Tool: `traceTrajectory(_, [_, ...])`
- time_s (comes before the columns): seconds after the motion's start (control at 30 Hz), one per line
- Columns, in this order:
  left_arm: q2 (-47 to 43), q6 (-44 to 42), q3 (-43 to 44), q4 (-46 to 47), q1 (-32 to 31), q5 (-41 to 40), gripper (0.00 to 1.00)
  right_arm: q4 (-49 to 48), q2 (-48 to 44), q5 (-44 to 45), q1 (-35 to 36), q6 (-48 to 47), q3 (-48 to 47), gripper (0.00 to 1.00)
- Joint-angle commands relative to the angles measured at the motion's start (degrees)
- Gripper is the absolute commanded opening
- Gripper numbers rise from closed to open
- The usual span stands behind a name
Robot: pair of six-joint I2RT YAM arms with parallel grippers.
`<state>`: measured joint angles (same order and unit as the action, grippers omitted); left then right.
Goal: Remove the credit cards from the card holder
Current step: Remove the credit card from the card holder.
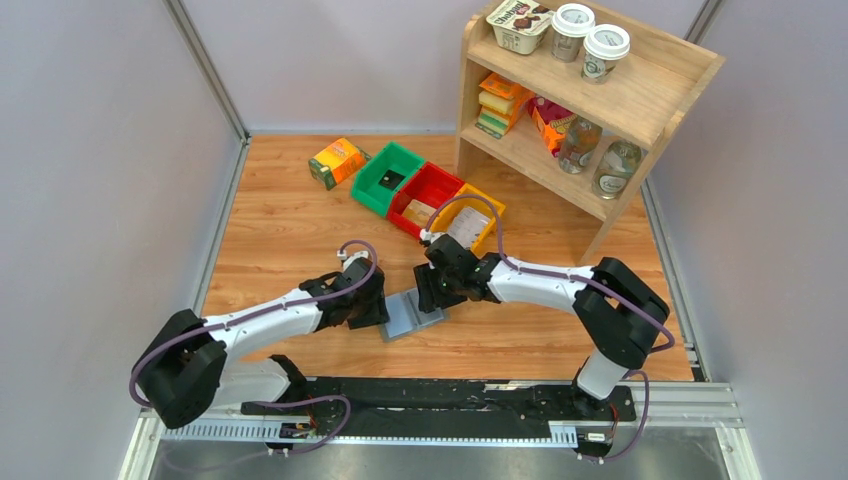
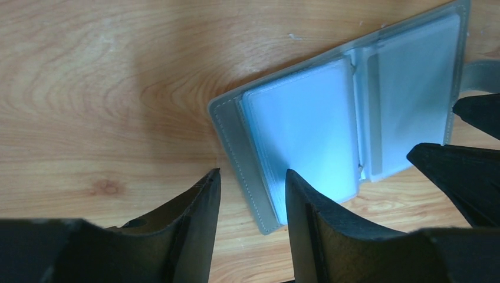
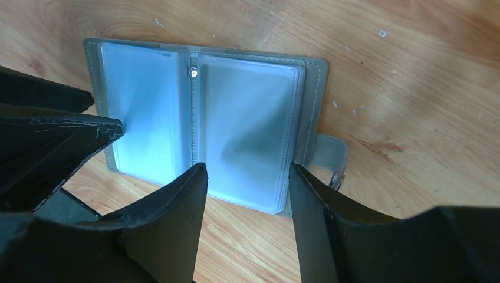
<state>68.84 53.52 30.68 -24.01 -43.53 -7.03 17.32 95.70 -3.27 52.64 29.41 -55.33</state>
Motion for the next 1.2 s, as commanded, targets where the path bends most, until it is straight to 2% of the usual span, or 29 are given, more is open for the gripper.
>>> traceTrajectory(0.0, [1.5,1.7,-0.3,3.2,-0.3,1.4,0.49,-0.9,0.4,0.2,0.5,0.8,-1.9,0.56])
traceTrajectory(0.3, [2.2,1.7,-0.8,4.8,-0.3,2.3,0.35,-0.9,1.3,-0.8,0.5,0.7,-2.2,0.53])
traceTrajectory(0.83, [2.4,1.7,-1.1,5.6,-0.3,2.8,0.33,-7.3,-4.4,-10.2,1.1,1.3,-1.0,0.43])
traceTrajectory(0.9, [2.3,1.7,-1.1,5.6,-0.3,2.8,0.33,-6.2,-4.5,-8.3,1.6,1.0,-1.7,0.43])
traceTrajectory(1.07, [2.0,1.9,-1.2,5.5,-0.3,2.7,0.33,2.2,-3.0,6.3,1.7,0.6,-3.7,0.52])
traceTrajectory(1.17, [2.0,1.8,-1.2,5.5,-0.3,2.7,0.33,3.7,-1.9,9.3,1.6,0.6,-4.0,0.55])
